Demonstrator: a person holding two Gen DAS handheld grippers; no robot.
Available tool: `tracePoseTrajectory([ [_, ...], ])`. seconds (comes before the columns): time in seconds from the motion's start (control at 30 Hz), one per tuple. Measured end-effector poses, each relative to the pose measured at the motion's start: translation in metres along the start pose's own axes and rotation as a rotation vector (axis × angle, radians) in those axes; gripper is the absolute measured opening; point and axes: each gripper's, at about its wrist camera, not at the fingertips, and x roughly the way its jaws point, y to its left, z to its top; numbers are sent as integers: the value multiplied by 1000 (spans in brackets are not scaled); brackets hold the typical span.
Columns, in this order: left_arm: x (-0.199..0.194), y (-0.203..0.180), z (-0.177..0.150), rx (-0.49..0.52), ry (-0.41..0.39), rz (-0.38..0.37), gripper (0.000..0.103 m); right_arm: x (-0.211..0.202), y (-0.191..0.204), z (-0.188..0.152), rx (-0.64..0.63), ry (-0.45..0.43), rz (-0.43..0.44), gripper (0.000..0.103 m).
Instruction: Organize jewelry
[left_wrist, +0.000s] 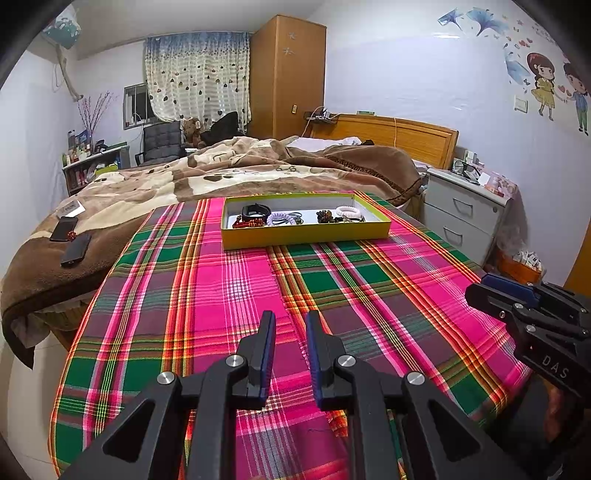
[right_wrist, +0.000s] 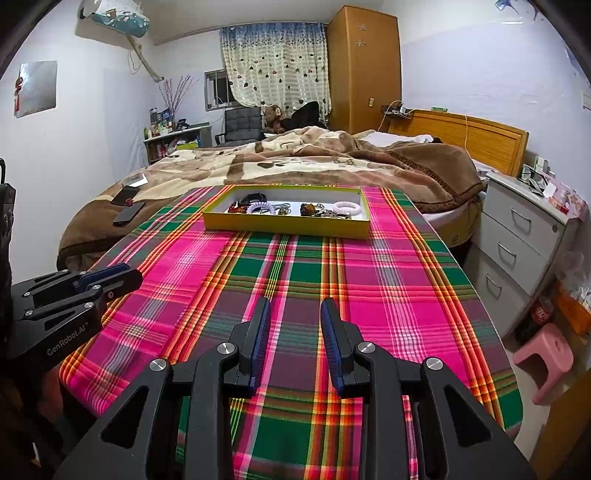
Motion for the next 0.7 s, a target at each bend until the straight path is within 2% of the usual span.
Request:
tracePoseTrajectory([
  [0.7,-2,-1,-1,-7,-1,17,16,0,0,0,-2,-2,-1,29],
])
